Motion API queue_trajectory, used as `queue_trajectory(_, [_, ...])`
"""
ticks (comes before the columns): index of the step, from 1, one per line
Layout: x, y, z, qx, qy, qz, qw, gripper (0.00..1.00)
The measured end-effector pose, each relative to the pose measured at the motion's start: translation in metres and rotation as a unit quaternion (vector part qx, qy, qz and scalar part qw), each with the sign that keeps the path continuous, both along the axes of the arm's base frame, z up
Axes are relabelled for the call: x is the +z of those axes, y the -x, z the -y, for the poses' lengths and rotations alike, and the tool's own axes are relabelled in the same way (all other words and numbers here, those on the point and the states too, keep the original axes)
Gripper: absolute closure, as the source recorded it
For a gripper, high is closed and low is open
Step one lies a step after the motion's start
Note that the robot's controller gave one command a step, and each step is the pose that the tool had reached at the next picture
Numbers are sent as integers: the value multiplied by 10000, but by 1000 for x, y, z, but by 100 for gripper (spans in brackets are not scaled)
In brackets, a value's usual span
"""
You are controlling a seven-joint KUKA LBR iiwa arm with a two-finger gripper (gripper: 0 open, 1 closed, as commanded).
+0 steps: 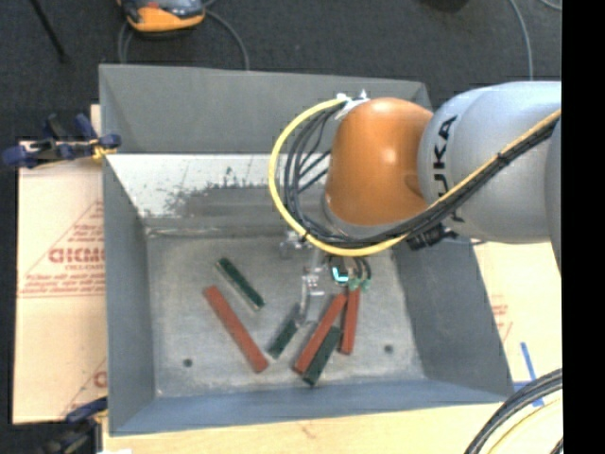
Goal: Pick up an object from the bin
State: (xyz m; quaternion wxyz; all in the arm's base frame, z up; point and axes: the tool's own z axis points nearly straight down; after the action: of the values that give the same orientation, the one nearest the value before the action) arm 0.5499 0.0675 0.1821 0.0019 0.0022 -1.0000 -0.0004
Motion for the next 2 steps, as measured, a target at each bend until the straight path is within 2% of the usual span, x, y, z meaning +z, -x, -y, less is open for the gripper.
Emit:
queue_trajectory(1, [3, -2, 0, -8, -2, 35, 10000, 0])
queue_trajectory(2, [-26, 10, 14, 356, 0, 67, 9993, 0])
